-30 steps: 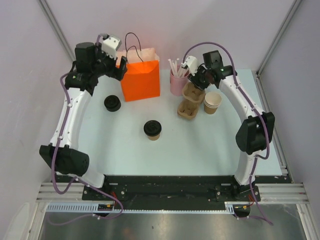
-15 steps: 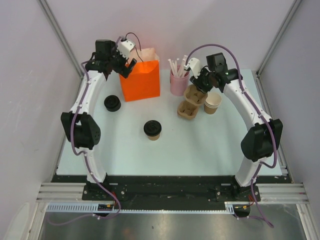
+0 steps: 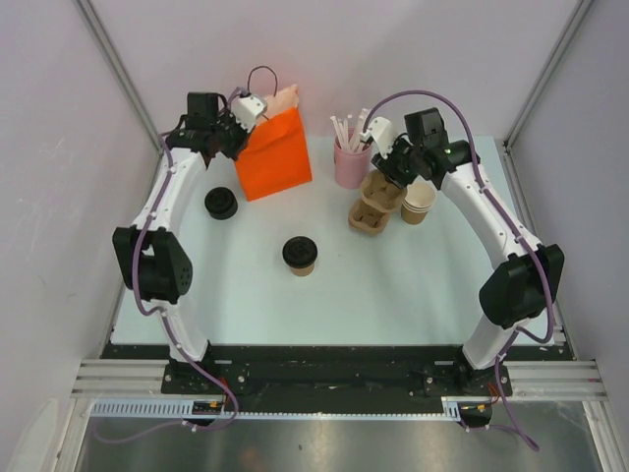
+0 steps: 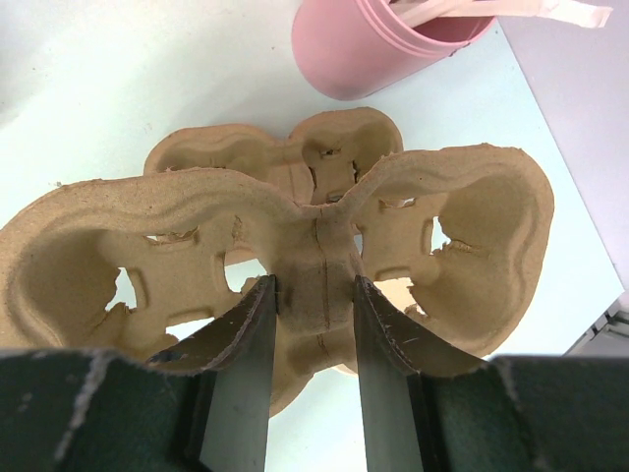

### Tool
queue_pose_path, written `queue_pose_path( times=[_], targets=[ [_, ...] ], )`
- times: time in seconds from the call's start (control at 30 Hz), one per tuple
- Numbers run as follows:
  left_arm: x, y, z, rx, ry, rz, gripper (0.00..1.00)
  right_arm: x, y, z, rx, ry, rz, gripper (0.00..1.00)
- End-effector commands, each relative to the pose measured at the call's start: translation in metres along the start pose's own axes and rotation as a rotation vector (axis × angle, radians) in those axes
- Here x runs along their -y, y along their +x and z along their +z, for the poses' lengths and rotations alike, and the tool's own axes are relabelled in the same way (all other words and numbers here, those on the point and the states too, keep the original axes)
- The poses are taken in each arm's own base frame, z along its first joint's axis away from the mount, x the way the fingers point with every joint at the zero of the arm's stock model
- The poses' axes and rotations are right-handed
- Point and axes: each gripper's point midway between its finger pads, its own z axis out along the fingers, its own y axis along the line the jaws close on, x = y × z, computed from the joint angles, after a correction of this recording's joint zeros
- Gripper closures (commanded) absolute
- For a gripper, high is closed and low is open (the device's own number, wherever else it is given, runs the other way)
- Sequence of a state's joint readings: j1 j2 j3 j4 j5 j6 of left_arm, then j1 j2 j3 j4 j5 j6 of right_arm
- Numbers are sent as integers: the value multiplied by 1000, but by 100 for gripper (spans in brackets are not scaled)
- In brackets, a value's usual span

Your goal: Pack the takeout coffee

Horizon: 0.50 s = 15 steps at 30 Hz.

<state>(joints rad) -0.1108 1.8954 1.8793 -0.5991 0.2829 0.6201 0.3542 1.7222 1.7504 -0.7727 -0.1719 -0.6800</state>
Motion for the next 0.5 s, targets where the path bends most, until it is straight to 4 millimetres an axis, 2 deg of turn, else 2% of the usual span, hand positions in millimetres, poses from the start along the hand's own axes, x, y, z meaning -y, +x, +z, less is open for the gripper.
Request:
queue_pose_path(
  times=[0.0, 0.1, 0.17, 0.23, 0.27, 0.3, 0.33, 0.37, 0.4, 0.43, 0.47],
  targets=[
    [5, -14, -34, 36, -14, -61, 97, 3, -19, -21, 61, 45, 2, 85],
    [4, -25, -58, 56, -63, -172, 100, 1, -24, -25, 73, 48, 13, 85],
    [7, -36, -83, 86, -83, -228, 100, -1, -28, -27, 85, 50, 17, 86],
    [21, -26, -91, 64, -73, -283, 100, -3, -32, -30, 96, 51, 28, 86],
    [25, -32, -113, 91, -98, -280, 100, -7, -36, -29, 102, 46, 24, 86],
    [37, -22, -112, 64, -91, -295, 100, -8, -37, -31, 105, 50, 26, 86],
    [38, -17, -121, 53, -124, -298, 99, -9, -38, -31, 105, 49, 23, 86],
    [44, -22, -138, 76, -138, -290, 99, -15, -42, -30, 110, 41, 13, 86],
    [53, -9, -140, 51, -136, -304, 99, -16, -44, -31, 111, 41, 8, 86],
    [58, -6, -145, 49, -140, -306, 100, -19, -46, -31, 117, 37, 3, 86],
    [61, -9, -159, 74, -150, -306, 100, -23, -49, -31, 121, 29, -5, 86]
  ],
)
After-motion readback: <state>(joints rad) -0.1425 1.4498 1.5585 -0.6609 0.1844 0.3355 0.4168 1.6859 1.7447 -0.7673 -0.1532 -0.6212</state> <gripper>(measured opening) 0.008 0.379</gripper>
